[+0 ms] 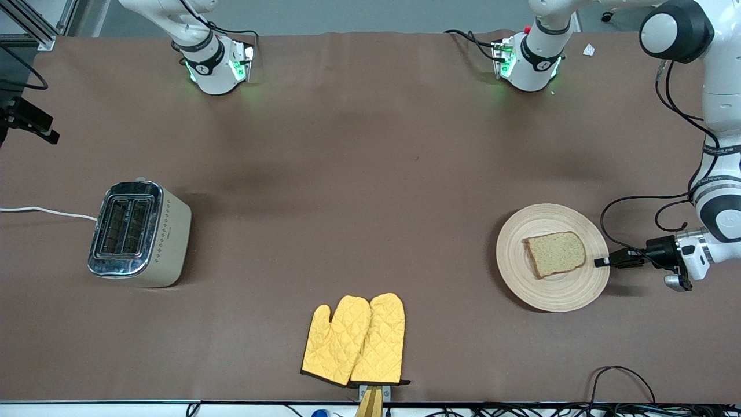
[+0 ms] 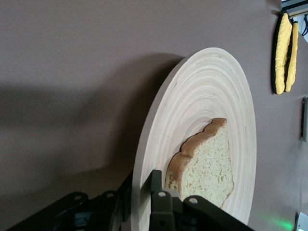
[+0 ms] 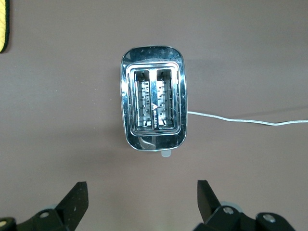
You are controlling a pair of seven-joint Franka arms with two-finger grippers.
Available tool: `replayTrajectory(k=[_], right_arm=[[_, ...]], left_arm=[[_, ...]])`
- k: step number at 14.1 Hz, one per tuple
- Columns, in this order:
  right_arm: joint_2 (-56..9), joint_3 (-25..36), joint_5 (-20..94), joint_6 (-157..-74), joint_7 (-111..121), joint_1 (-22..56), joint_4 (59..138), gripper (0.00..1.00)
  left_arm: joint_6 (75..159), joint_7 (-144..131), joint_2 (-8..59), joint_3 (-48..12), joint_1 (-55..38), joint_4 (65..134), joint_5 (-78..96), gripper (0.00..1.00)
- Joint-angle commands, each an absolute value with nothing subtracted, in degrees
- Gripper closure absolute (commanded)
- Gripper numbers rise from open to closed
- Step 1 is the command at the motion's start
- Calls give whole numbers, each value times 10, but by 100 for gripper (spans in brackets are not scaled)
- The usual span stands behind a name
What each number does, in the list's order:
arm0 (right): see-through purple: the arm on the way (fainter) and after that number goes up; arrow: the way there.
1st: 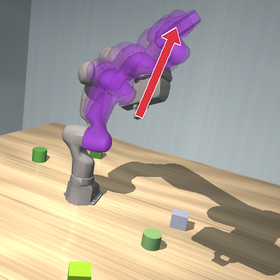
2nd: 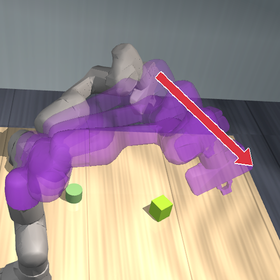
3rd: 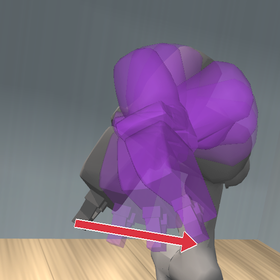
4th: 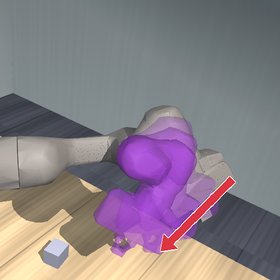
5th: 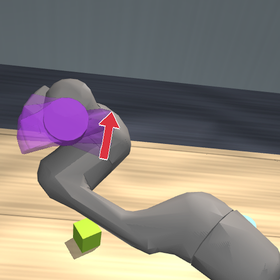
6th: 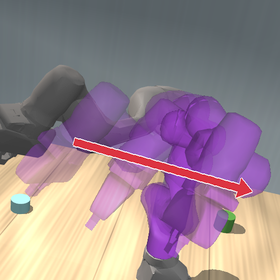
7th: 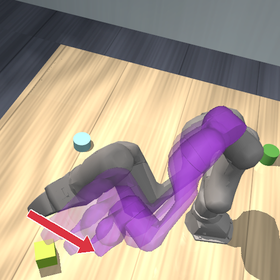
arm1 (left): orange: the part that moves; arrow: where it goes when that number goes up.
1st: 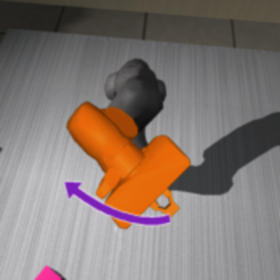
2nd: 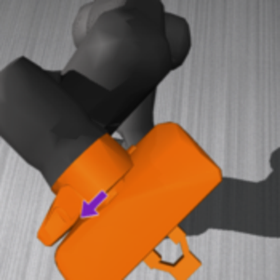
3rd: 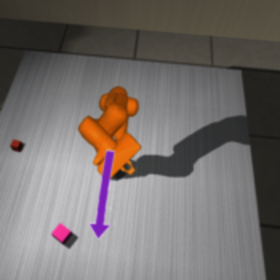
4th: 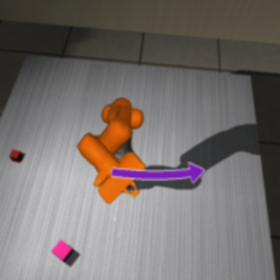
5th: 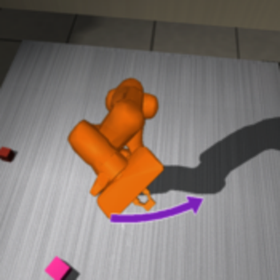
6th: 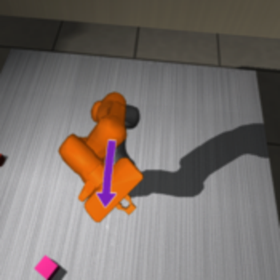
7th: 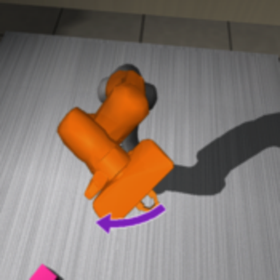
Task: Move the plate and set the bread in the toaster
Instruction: 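Slide the wooden plate with the left gripper toward the table's middle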
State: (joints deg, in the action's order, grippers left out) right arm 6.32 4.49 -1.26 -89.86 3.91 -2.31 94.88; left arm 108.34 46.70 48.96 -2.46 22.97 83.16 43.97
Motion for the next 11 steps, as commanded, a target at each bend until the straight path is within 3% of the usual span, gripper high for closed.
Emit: replayTrajectory(k=[1,7,11], right_arm=[[69,41,3,-905,49,-32,960,0],[69,41,3,-904,50,-38,960,0],[69,41,4,-904,50,-41,959,0]], left_arm=[[1030,458,485,-55,223,824,439,100],[1033,327,473,-195,210,800,432,100],[1091,289,452,-222,140,816,439,100]])
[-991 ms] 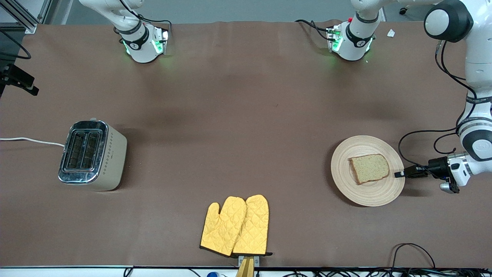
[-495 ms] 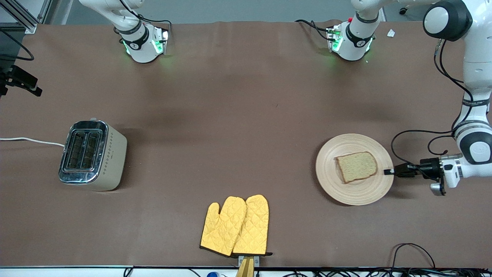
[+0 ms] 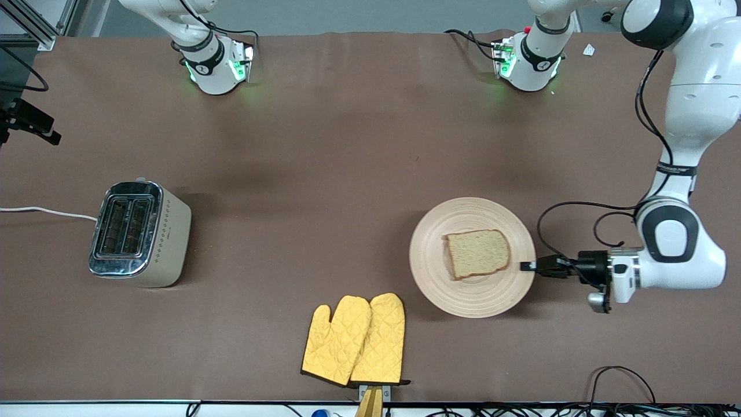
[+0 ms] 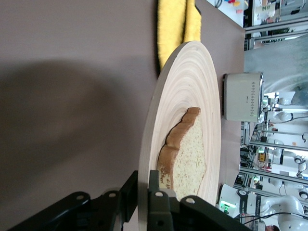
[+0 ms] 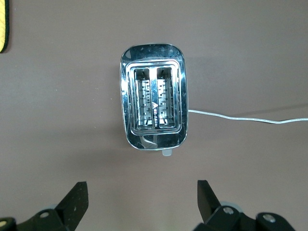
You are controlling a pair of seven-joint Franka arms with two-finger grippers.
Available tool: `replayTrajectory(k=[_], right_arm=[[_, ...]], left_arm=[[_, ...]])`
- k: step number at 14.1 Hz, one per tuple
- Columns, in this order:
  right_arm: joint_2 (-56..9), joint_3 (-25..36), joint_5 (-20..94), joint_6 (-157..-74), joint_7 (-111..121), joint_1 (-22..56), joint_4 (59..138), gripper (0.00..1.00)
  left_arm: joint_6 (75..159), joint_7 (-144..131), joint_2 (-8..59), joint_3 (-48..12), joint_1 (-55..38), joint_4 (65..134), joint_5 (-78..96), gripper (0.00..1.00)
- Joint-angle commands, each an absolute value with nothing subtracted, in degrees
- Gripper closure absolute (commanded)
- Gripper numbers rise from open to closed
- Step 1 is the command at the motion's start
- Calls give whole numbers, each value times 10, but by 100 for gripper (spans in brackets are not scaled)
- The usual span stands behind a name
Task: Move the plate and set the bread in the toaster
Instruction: 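Slide the wooden plate with the left gripper toward the table's middle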
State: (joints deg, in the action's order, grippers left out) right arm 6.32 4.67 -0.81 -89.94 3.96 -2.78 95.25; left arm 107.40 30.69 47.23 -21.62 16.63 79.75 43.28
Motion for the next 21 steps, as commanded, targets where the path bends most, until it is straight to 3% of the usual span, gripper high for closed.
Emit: replayTrajectory(k=[1,9,17,18,20,21], right_arm=[[69,41,4,-904,51,-41,959,0],[68,41,3,-903,52,-49,957,0],[62,36,2,-894,69,-49,953,0],[62,35,2,-893,62,-46,954,0],[62,34,12,-899,61,-36,953,0],[62,35,29,-896,60,-33,954,0]], left_arm=[[1113,285,451,-225,124,828,442,100],[1399,285,458,-340,81,961,489,100],[1444,298,460,-346,31,1002,548,98],[1445,291,458,-345,24,1002,544,93],[1444,279,456,-341,30,1003,540,65],[1444,266,456,-338,32,1002,540,40]])
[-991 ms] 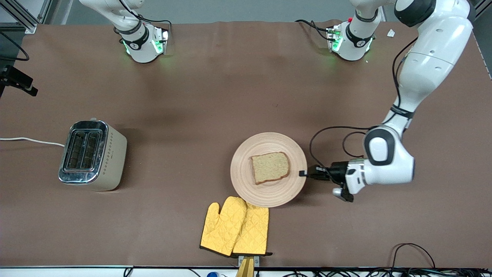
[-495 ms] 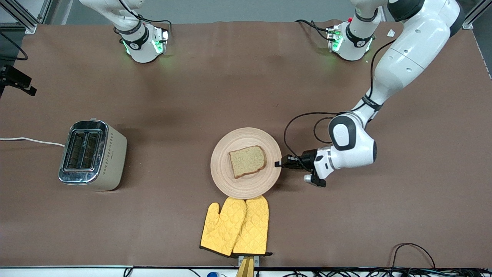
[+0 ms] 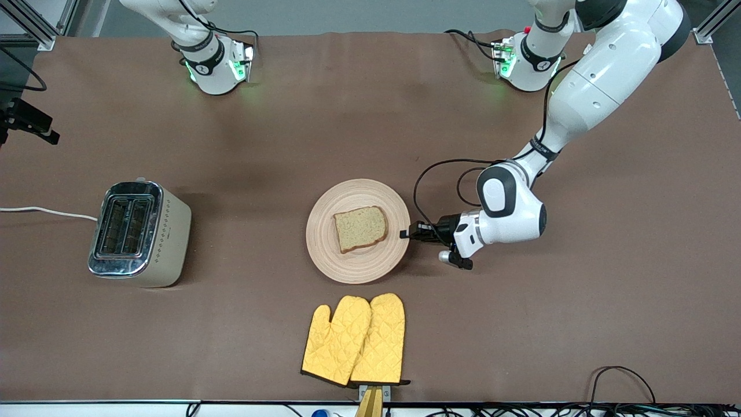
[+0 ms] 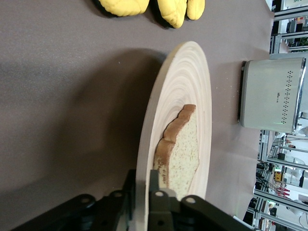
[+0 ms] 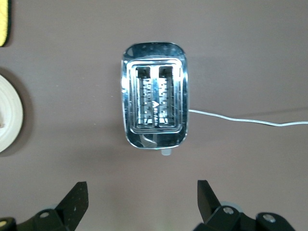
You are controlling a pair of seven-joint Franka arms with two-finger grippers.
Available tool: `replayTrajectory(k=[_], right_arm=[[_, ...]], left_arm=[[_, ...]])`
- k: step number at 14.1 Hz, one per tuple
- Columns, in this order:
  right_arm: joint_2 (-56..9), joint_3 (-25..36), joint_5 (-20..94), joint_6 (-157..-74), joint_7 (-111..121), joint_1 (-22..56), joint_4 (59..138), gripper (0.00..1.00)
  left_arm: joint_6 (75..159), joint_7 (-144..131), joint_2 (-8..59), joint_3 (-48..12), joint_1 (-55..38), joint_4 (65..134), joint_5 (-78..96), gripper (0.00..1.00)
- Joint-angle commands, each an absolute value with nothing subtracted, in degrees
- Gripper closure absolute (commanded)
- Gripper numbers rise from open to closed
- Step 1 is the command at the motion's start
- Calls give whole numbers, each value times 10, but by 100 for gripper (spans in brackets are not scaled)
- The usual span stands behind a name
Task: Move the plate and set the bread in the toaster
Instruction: 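Release the plate with the left gripper while the right gripper reaches the bread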
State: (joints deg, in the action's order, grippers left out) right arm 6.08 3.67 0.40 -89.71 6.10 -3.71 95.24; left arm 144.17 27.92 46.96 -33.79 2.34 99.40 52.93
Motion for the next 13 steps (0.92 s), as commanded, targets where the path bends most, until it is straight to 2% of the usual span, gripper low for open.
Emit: replayTrajectory(k=[1,2,5,7,10,13], right_arm=[[62,35,42,-895,56,-28,958,0],[60,35,47,-895,36,-16,959,0],[27,34,49,-908,-81,74,962,0],[-1,35,59,-945,-167,139,963,0],[-53,34,60,-1022,-251,226,962,0],[-132,35,60,-1131,-355,305,962,0]], left_arm=[[1444,259,453,-317,30,1000,539,17],[1444,257,449,-304,30,997,533,0],[1441,223,433,-276,45,982,490,0],[1441,185,416,-273,68,970,451,0],[1441,102,385,-272,98,953,373,0],[1434,-24,327,-272,105,952,254,0]])
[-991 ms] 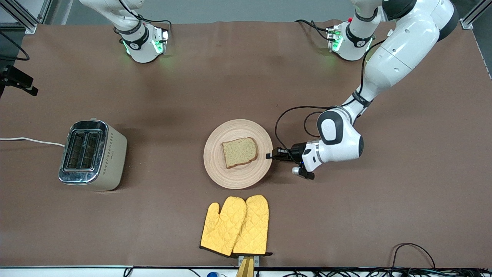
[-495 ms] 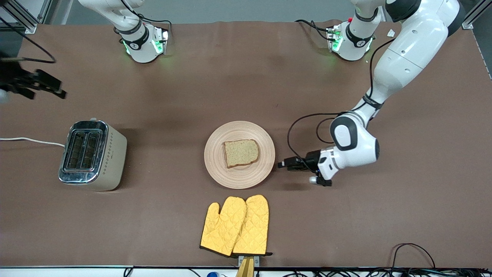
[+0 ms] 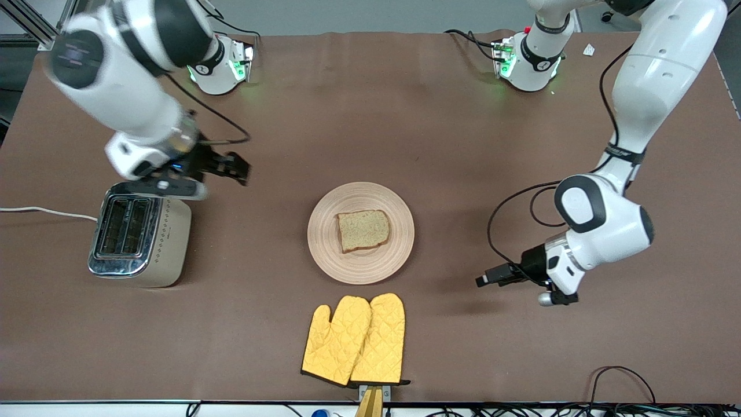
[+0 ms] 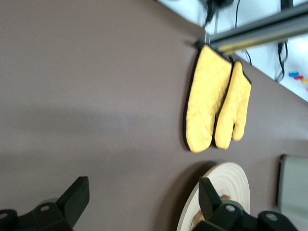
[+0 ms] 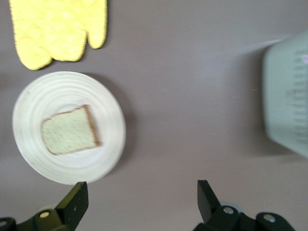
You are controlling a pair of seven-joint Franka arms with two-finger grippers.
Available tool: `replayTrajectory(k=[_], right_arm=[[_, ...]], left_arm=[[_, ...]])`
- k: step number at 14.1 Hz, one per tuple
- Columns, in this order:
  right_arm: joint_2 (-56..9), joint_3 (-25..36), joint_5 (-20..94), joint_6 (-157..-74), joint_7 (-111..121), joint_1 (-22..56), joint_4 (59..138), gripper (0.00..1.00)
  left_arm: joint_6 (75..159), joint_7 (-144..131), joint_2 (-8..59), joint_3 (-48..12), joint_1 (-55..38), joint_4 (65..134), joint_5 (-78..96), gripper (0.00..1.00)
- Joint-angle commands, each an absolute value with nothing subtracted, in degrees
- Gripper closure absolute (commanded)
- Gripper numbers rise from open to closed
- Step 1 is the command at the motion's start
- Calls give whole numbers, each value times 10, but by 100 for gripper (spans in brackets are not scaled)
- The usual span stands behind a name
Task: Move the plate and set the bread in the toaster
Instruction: 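Release the plate with the left gripper while the right gripper reaches the bread, then grasp the bread slice edge with the right gripper and lift it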
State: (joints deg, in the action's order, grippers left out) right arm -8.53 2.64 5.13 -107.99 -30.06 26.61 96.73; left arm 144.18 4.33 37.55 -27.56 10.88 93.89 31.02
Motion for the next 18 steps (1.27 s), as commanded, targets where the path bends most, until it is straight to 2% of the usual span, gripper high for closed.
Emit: replayTrajectory(k=[1,3,6,9,10,11,13,18], right_arm=[[-163,35,60,-1171,-382,326,961,0],[-226,35,60,-1235,-402,354,960,0],[-305,35,60,-1308,-402,376,958,0],[-358,35,61,-1346,-403,385,948,0],[-369,35,60,-1347,-415,390,941,3],[-380,35,58,-1347,-422,395,938,8],[-395,35,56,-1364,-423,405,938,27],[-407,35,58,-1392,-423,409,938,64]], left_arm=[[1417,-59,311,-272,107,950,211,0],[1391,-152,261,-270,104,958,114,0],[1261,-223,194,-273,104,931,-39,0],[1144,-219,135,-271,110,910,-62,0],[1110,-218,121,-271,117,903,-63,0],[1073,-215,106,-270,120,890,-65,0],[1009,-208,76,-258,120,871,-70,0],[915,-133,-8,-151,41,878,-66,0]])
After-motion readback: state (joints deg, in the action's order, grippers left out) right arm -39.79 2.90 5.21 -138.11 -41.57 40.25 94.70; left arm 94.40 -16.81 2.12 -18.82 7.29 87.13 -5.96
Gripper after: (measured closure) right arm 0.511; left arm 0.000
